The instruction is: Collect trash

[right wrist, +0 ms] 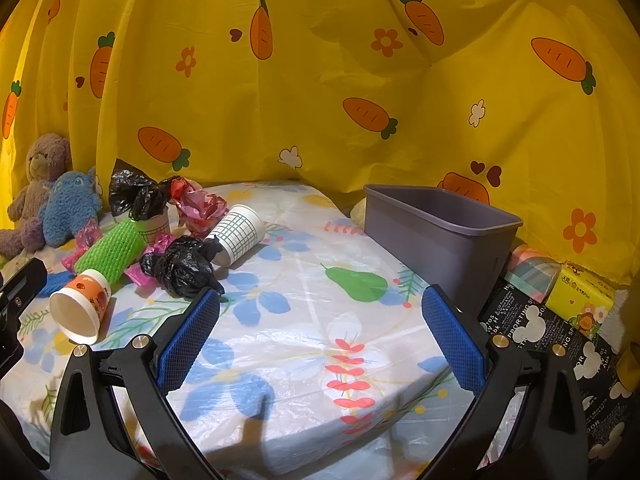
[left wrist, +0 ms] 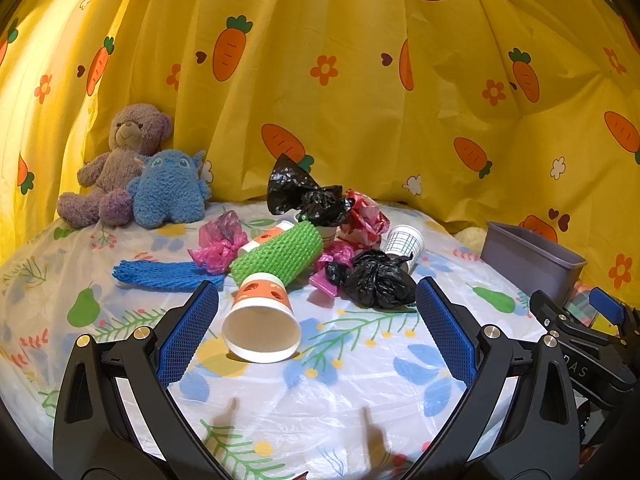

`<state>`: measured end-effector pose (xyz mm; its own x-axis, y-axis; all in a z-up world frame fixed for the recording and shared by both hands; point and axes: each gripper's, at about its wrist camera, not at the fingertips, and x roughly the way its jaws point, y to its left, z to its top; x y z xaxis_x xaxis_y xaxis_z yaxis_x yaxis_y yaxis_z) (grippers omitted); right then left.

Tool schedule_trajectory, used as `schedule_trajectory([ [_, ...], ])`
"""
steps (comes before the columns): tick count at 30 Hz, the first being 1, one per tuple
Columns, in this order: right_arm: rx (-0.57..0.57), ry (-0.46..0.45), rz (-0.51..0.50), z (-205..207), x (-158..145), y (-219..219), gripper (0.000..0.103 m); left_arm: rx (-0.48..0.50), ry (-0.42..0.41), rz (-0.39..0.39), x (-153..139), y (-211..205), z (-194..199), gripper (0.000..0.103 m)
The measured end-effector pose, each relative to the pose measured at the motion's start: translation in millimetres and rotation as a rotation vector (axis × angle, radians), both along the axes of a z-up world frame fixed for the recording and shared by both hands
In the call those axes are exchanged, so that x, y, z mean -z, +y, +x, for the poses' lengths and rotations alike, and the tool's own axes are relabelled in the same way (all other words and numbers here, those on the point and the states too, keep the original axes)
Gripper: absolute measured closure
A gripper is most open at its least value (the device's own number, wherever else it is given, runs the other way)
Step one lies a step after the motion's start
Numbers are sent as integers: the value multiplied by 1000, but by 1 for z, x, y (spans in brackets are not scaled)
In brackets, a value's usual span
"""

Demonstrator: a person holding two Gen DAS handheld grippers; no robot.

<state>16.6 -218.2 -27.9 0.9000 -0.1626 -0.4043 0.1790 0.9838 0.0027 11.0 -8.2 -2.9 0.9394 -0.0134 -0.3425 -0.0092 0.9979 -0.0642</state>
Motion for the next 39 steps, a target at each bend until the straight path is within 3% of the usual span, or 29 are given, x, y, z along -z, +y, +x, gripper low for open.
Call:
schedule_trajectory([
  [39,18,-12,-2,-2,-3,-5,5,9,2,-3,0,-3,0,5],
])
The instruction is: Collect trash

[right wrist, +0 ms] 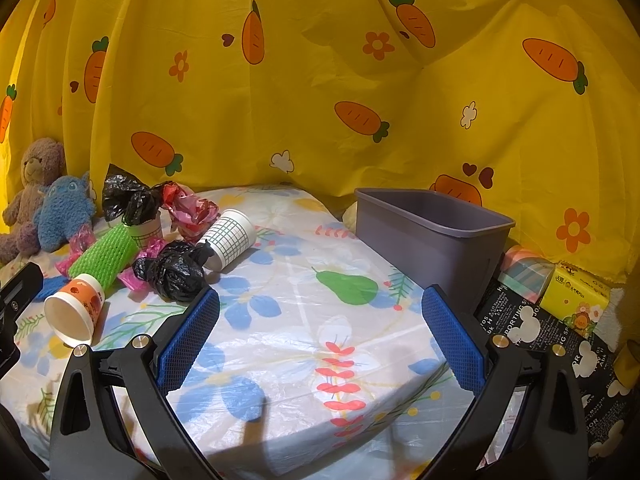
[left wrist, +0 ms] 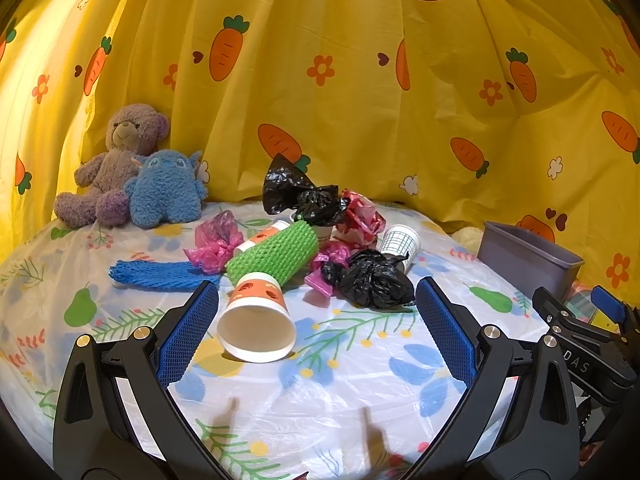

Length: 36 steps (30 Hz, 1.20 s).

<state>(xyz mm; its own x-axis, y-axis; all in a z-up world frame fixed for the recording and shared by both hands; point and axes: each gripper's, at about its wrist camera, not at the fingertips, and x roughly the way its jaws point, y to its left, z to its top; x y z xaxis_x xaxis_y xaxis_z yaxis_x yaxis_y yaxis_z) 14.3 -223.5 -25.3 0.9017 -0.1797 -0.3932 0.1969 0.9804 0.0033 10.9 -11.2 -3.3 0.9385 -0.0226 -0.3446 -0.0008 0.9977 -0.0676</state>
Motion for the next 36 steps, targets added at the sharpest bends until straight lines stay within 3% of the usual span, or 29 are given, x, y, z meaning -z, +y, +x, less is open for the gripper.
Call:
schedule_trajectory([
  [36,4,-5,2,-2,2,-6,5,9,5,-7,4,-3,3,6],
])
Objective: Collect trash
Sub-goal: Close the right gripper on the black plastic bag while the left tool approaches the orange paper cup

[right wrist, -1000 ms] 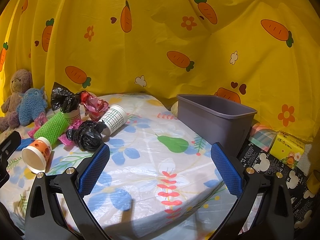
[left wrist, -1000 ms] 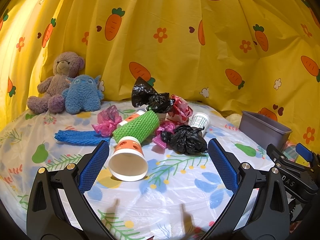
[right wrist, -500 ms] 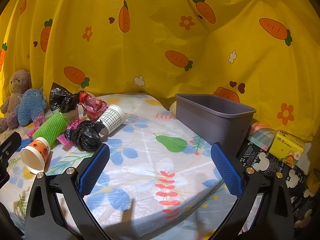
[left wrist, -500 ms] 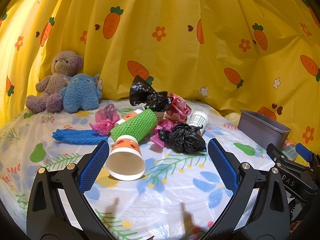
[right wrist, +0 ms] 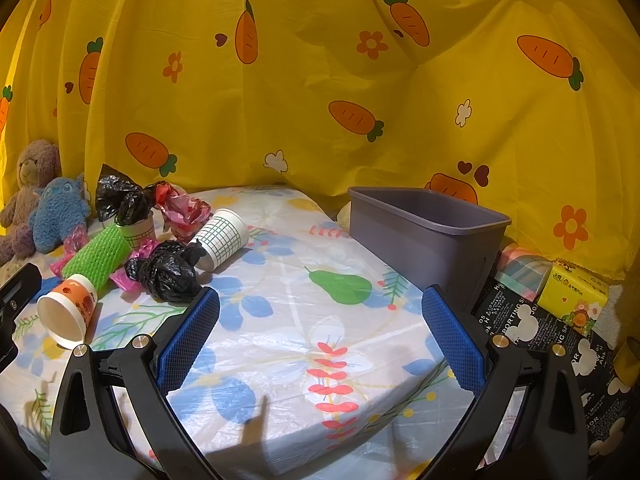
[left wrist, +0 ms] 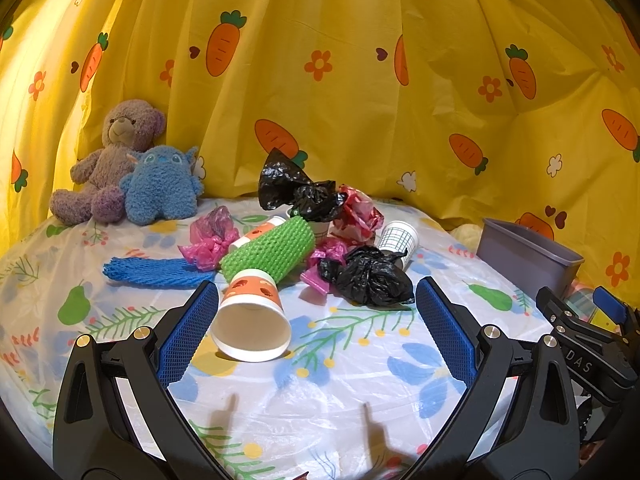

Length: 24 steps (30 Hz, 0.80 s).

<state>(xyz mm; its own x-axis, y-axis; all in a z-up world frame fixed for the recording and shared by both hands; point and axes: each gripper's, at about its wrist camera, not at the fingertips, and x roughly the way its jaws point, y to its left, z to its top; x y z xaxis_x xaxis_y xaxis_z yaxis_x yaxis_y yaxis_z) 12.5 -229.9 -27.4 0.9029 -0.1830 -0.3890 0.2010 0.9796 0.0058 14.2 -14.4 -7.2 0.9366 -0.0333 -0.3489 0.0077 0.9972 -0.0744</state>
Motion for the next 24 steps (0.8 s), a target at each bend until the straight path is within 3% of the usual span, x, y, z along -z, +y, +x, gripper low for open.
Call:
schedule_trajectory([
  [9,-41,-6,12,8,7,0,5,-31,15,-9,10,16,9,6],
  [20,-256,67,46,54,27,43,12,-149,46,-26,21,64,17,6],
  [24,-328,112,53,81,32,60,28,-167,55,-38,24,76,22,6],
])
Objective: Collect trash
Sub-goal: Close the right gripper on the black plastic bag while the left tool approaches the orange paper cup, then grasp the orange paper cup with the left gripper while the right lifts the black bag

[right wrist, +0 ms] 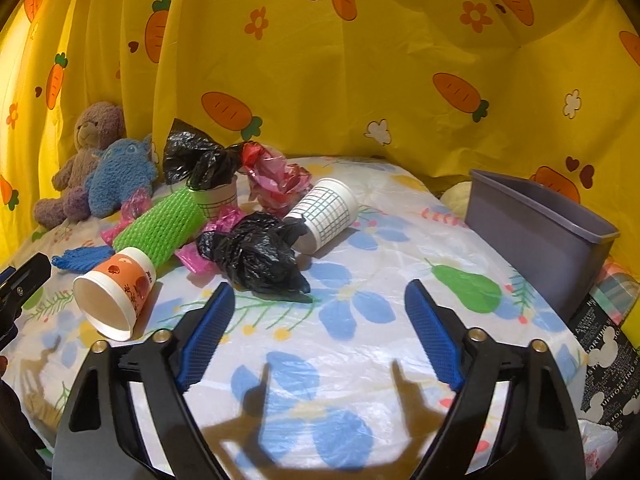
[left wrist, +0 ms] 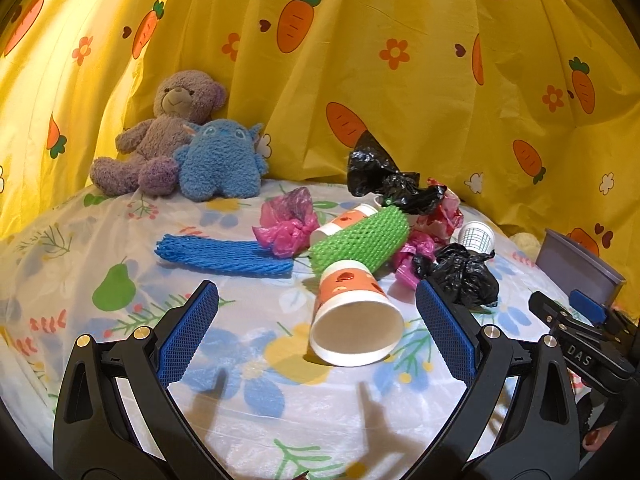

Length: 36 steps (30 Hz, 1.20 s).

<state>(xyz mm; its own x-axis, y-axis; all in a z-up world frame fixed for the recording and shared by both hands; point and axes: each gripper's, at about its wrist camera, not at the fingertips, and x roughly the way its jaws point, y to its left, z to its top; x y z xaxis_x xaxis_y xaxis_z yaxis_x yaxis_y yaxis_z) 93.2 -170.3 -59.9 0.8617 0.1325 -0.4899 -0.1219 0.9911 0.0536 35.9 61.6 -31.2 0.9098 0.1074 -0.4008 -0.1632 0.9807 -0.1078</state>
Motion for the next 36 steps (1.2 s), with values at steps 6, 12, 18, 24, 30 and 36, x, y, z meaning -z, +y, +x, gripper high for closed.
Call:
schedule_trajectory([
  [6,-80,109,-4,43,9,22,38,27,17,3,6,1,12,6],
  [12,-134,199,4,71,18,32,56,69,54,-5,16,3,24,7],
  [18,-173,249,22,79,25,33,82,101,130,-17,25,7,40,19],
  [24,-198,225,20,73,23,31,98,142,192,-56,35,13,48,30],
  [30,-202,174,37,55,13,22,99,154,255,-64,43,14,59,65],
  [36,-189,118,48,35,4,8,99,152,278,-90,49,16,66,95],
])
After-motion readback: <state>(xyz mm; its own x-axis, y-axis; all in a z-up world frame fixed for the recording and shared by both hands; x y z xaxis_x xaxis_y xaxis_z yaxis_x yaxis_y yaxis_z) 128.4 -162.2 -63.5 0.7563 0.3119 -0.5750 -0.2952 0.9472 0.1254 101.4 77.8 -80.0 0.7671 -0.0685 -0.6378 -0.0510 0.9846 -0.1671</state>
